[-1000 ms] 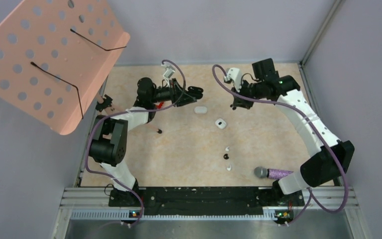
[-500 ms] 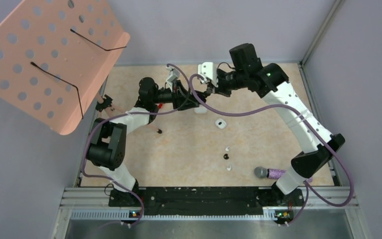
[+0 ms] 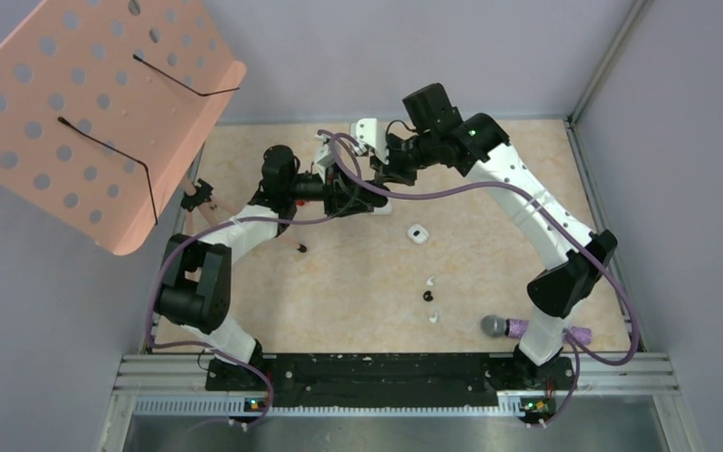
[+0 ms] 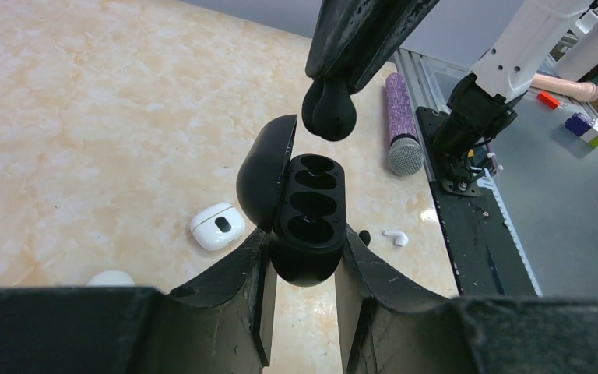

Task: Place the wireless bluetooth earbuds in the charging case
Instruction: Place the earbud in the charging case.

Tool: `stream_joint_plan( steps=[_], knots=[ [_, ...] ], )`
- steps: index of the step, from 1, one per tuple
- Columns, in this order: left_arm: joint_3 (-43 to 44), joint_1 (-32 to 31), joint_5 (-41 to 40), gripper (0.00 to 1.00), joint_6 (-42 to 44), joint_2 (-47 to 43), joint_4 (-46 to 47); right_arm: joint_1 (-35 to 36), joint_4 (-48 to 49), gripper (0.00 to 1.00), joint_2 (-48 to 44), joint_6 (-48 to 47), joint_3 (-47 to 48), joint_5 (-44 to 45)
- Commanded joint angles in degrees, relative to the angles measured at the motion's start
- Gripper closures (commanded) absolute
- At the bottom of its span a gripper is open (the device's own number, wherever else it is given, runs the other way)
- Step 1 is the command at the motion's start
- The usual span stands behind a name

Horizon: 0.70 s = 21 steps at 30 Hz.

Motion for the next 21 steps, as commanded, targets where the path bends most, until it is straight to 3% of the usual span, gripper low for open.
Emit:
stream_joint_plan(
  steps=[1, 7, 13, 21],
  knots=[
    [1.51, -0.26, 1.43, 1.0, 4.88, -2.69, -2.6, 0.88, 0.5, 1.0, 0.04, 0.65, 2.76, -1.07],
    [1.76, -0.25, 1.39, 1.0, 4.11, -2.69, -2.54, 1.35, 0.6, 1.0, 0.14, 0.65, 1.47, -2.95],
    [0.95, -0.21, 0.57, 1.0, -2.73, -2.01, 2.86, 1.9, 0.77, 1.0, 0.97, 1.17, 0.87, -3.48],
    [0.63, -0.26, 0.84, 1.0, -5.4, -1.87, 7.15, 2.81, 5.27, 1.0, 0.19, 0.81, -2.8, 1.11]
  ],
)
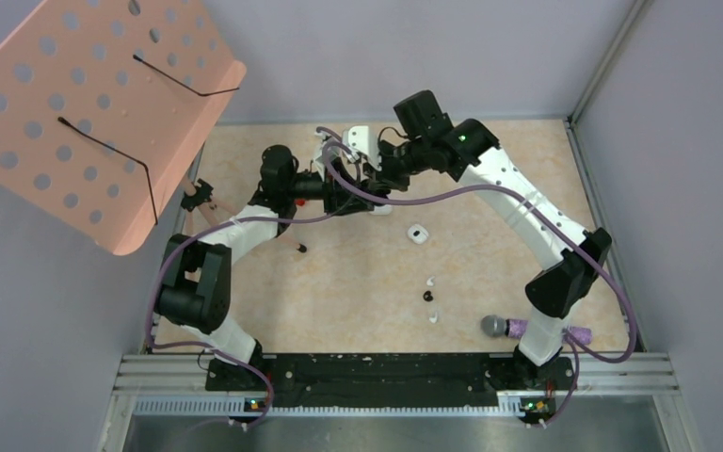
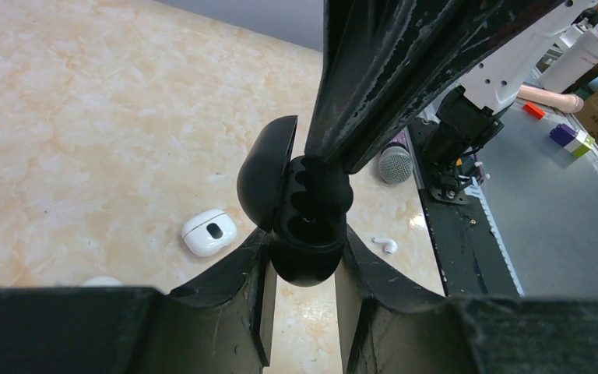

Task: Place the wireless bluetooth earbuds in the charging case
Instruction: Place the earbud in the charging case.

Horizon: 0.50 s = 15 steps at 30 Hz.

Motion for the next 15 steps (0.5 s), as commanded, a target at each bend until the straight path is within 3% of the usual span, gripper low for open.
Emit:
stream_joint_plan(
  steps=[1, 15],
  knots=[
    [0.63, -0.23, 0.72, 1.0, -1.82, -1.68, 4.9, 1.25, 4.73, 1.0, -0.34, 0.3, -1.7, 2.09],
    [0.64, -0.25, 0.56, 1.0, -2.14, -1.78, 5.35, 2.27, 6.66, 1.0, -1.21, -0.32, -5.08, 0.69]
  ],
)
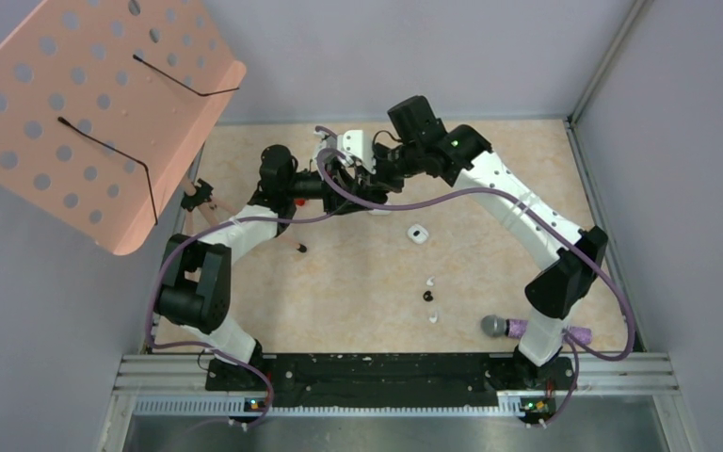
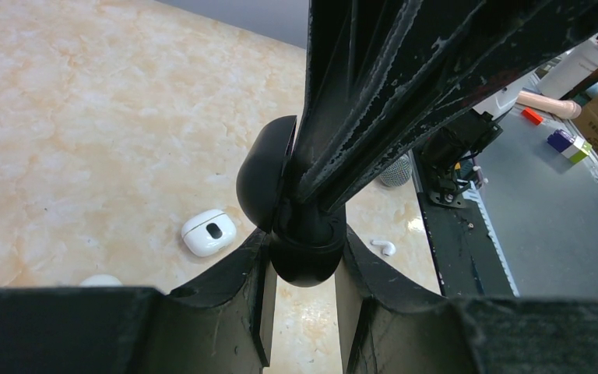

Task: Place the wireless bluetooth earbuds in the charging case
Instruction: Place the earbud in the charging case.

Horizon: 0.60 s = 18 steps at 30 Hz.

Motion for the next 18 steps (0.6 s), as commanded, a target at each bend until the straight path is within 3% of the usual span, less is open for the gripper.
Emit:
stream_joint_plan(
  steps=[1, 8, 18],
  knots=[
    [0.75, -0.31, 0.58, 1.0, -0.5, -1.76, 4.72, 1.09, 1.07, 1.0, -1.0, -0.17, -1.46, -1.92],
    [0.77, -0.29, 0.38, 1.0, -0.72, -1.41, 4.83, 1.05, 1.15, 0.99, -0.69, 1.84, -0.5, -1.83],
    [0.06, 1.09, -2.63, 1.0, -0.09, -1.07, 4.02, -1.85, 0.23, 0.8, -9.62, 6.09, -2.14, -2.24]
  ],
)
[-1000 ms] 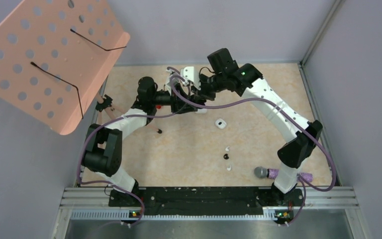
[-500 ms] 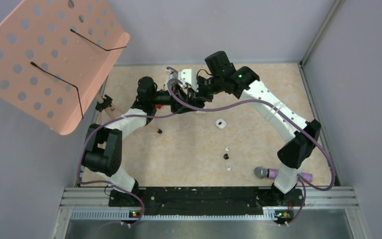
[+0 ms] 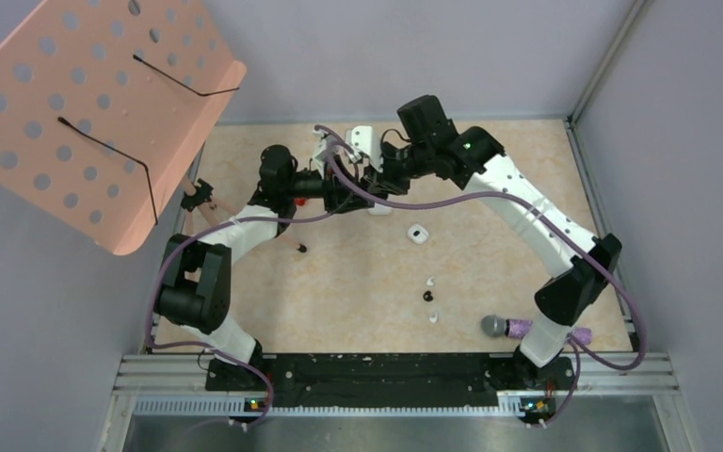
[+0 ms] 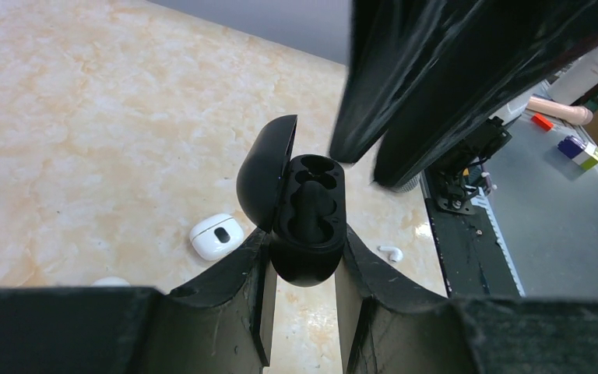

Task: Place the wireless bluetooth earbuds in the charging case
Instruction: Place the earbud in the charging case, then pick up the earbud from the center of the board.

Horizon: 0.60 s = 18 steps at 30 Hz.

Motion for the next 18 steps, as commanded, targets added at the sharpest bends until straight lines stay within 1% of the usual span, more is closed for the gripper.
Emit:
stream_joint_plan(
  steps=[1, 5, 9, 11, 13, 18],
  knots=[
    [0.09, 1.19, -1.68, 1.0, -0.3, -1.08, 3.37, -1.8, -0.66, 0.79, -8.76, 2.59, -1.54, -1.38],
    [-0.21, 1.88, -2.22, 1.0, -1.67, -0.91, 3.67, -3.25, -0.21, 0.75, -14.71, 3.83, -6.1, -1.69],
    [-0.77, 2.14, -2.61, 1.0, -3.53, -0.81, 4.54, -3.67, 0.31, 0.75, -19.67, 5.53, -12.4, -0.14],
    [-1.11, 2.51, -3.32, 1.0, -4.41, -0.9, 4.64, -4.36, 0.31, 0.75, -22.44, 4.75, -17.85, 0.29],
    [-1.36, 2.64, -3.94, 1.0, -5.84, -0.92, 5.25, -5.36, 0.31, 0.77, -25.38, 3.0, -25.52, 0.63],
    [-2.05, 3.14, -5.5, 1.0, -8.32, -1.32, 5.71, -6.65, -0.48, 0.84, -29.81, -1.94, -42.62, 0.58]
  ],
)
